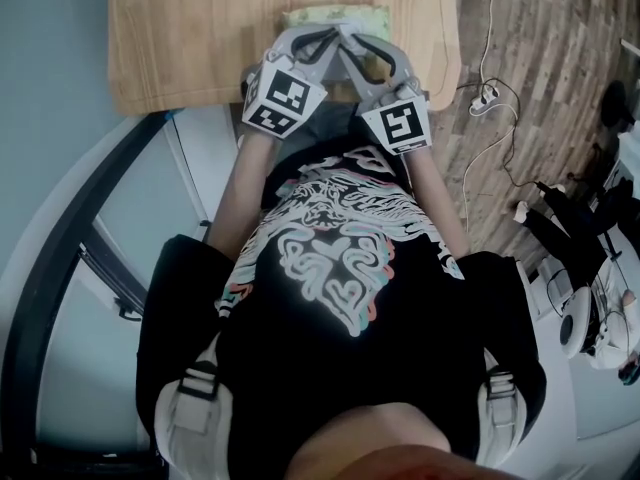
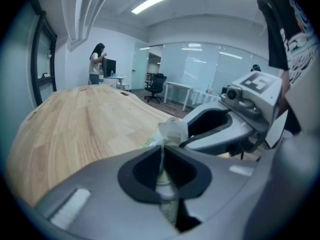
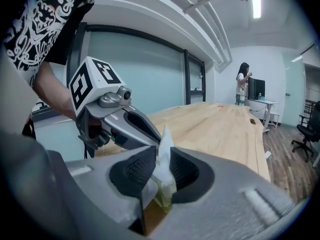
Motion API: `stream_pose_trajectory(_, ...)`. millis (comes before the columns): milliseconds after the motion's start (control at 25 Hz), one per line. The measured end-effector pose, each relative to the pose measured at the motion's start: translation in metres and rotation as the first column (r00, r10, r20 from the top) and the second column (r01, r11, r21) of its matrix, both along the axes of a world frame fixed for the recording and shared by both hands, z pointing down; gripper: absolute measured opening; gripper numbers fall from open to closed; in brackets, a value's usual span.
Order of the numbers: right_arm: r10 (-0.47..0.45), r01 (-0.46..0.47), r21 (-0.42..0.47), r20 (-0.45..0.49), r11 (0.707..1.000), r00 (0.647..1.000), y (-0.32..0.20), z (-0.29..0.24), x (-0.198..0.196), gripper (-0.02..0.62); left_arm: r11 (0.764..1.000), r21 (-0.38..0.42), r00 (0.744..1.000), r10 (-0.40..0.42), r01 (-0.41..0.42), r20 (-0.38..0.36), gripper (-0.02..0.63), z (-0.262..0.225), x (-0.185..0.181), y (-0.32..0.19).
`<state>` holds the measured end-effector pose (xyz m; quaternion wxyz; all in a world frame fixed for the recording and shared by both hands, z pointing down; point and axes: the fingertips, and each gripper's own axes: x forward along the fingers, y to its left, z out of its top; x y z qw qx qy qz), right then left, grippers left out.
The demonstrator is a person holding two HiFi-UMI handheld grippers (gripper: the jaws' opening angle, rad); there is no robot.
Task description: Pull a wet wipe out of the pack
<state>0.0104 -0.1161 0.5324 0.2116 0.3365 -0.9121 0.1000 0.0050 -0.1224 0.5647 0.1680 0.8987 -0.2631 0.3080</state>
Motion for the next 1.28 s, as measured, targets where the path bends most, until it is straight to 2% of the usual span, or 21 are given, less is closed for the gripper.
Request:
stream_pose_trajectory(400,0.056,-0.056,0.017,-0.018,0.998,0.998,-0.001,0.002,-0.001,0.078,1.0,0.011,1.0,0.004,-0.004,-0.006,0.006,-0.003,0.003,-0.004)
stream_pose_trajectory(560,0.052,-0.051,0.02,-0.031,0.998,0.998,-0.001,0.003,-0.002,0.073,1.0,0.015,1.0,-0.001,0.001,-0.005,0.006,-0.001,0.003,-0.004)
stream_pose_trajectory(600,0.047,-0.046,0.024,-0.042,0.999,0.998,0.0,0.003,-0.002,0.064,1.0,0.017,1.0,-0.005,0.005,-0.003,0.006,-0.001,0.003,-0.004)
stream_pose_trajectory(680,0.044,-0.042,0.033,-0.067,0.999,0.997,0.0,0.003,-0.003,0.004,1.0,0.017,1.0,-0.016,0.016,-0.003,0.006,-0.001,0.0,-0.002)
stream_pose_trajectory(1280,0.057,-0.055,0.031,-0.069,0.998,0.996,-0.001,0.008,-0.002,0.003,1.0,-0.001,0.999,-0.013,0.013,-0.037,0.006,-0.004,0.004,-0.004)
